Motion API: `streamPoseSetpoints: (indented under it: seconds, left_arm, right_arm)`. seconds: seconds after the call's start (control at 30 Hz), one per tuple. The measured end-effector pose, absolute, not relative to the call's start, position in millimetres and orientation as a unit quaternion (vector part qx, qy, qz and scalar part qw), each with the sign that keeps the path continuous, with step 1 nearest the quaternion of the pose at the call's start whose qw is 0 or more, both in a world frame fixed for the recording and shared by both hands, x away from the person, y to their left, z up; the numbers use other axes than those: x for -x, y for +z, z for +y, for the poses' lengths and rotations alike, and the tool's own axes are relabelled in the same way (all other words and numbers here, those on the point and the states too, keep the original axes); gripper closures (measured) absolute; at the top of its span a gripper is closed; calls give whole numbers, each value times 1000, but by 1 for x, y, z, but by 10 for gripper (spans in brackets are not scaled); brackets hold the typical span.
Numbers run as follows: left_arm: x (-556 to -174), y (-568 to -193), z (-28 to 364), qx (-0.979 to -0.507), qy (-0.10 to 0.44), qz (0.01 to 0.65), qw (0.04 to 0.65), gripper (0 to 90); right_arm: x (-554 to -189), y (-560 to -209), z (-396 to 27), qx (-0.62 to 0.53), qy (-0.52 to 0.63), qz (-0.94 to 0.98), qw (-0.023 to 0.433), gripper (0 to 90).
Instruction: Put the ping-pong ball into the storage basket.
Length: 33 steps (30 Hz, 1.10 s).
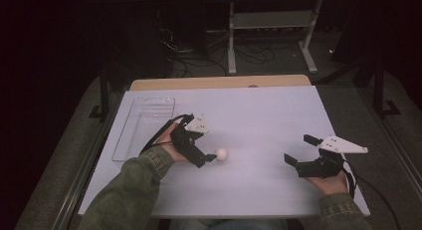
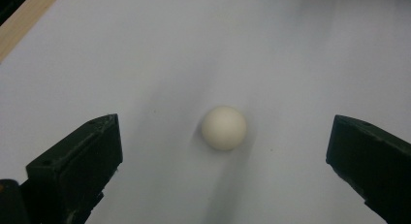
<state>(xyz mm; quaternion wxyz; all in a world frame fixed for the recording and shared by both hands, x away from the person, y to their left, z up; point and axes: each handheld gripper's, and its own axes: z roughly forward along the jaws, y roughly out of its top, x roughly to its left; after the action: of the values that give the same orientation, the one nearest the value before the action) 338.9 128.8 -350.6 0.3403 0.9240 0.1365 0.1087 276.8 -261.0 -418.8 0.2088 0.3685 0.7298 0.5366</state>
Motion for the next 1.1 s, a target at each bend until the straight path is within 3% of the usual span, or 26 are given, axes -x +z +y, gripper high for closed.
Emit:
streamPoseSetpoints:
  seconds: [1.1]
  left_arm:
    - [-359,-371,107,-941,91,127,300,0]
  right_arm:
    - [-275,-418,-262,-368,539,728,209,0]
